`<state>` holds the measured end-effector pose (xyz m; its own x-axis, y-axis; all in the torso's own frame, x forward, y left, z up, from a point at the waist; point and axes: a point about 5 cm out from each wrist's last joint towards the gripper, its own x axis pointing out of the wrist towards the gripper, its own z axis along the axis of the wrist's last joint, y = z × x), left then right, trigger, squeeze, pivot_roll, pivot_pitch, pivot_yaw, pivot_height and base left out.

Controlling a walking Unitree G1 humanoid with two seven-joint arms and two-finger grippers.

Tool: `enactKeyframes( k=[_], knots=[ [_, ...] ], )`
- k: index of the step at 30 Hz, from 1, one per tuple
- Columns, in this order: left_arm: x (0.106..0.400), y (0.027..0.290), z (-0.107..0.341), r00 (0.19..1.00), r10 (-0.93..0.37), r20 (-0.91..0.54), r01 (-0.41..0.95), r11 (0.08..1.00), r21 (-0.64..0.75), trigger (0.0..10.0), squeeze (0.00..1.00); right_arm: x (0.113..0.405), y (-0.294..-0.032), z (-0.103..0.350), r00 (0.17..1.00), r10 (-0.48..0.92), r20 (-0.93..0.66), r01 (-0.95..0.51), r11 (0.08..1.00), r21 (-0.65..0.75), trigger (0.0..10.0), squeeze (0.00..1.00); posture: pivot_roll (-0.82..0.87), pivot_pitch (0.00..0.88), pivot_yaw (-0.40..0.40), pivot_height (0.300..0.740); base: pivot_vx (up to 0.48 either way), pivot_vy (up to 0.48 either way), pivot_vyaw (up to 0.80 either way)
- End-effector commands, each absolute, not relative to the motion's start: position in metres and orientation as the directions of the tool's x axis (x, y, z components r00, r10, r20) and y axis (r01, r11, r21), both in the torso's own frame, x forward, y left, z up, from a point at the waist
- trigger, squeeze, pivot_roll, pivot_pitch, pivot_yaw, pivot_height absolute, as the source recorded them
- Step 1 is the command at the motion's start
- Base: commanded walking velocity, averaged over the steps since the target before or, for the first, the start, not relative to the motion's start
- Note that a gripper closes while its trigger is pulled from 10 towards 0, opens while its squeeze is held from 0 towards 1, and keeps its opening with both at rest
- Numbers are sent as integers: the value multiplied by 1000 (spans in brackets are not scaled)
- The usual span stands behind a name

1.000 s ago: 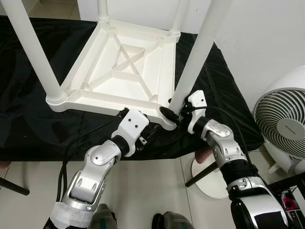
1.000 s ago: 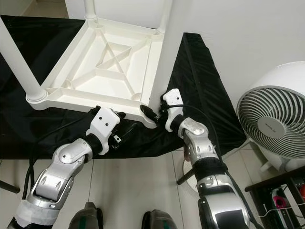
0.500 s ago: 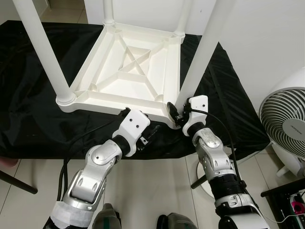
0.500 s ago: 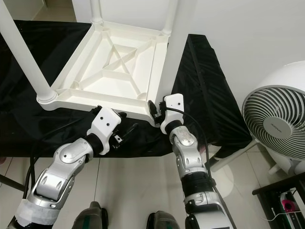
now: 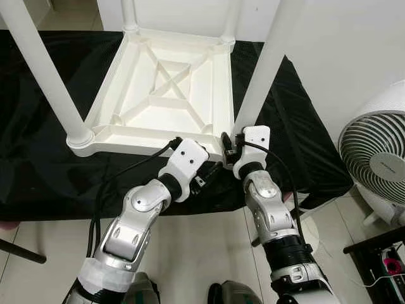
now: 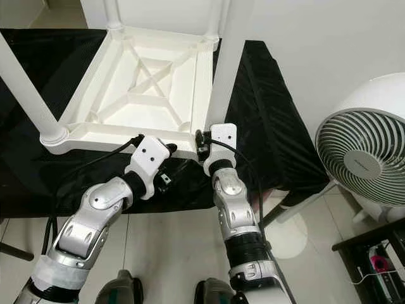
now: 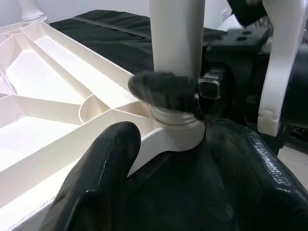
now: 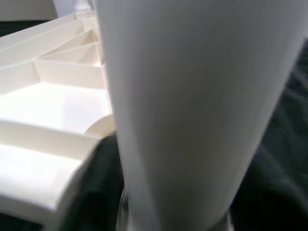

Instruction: Building children table

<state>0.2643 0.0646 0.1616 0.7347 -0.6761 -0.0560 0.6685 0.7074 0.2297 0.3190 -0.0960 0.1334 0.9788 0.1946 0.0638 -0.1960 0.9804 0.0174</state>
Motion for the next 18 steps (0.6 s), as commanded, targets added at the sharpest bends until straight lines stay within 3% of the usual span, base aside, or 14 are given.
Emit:
enactKeyframes(
  k=[1,8,9,10,11,13,18],
  knots=[
    [265,65,159,758,-650,-51,643,732,226,10000,0,316,-99,126,977,209,32,-210,977,26,10000,1000,22,51,-64,740,0,0,0],
    [265,66,158,762,-645,-53,638,735,228,10000,0,317,-115,132,959,276,70,-276,961,-12,10000,1000,20,41,-66,740,0,0,0],
    [264,66,157,762,-645,-53,638,735,229,10000,0,318,-120,132,954,293,62,-292,956,-29,10000,890,19,37,-65,740,0,0,0],
    [264,66,157,762,-645,-53,638,735,229,10000,0,318,-120,132,954,293,62,-292,956,-29,10000,890,19,37,-65,740,0,0,0],
    [264,66,157,760,-648,-56,641,732,230,10000,0,317,-125,134,927,372,57,-368,927,-71,10000,0,14,36,-60,740,0,0,0],
    [264,66,156,755,-653,-59,646,727,232,10000,0,316,-129,134,875,482,36,-480,875,-62,10000,0,11,34,-56,740,0,0,0],
    [264,65,156,747,-662,-61,655,718,237,10000,0,321,-136,131,840,542,6,-537,834,-122,10000,0,10,34,-48,740,0,0,0]
  ],
)
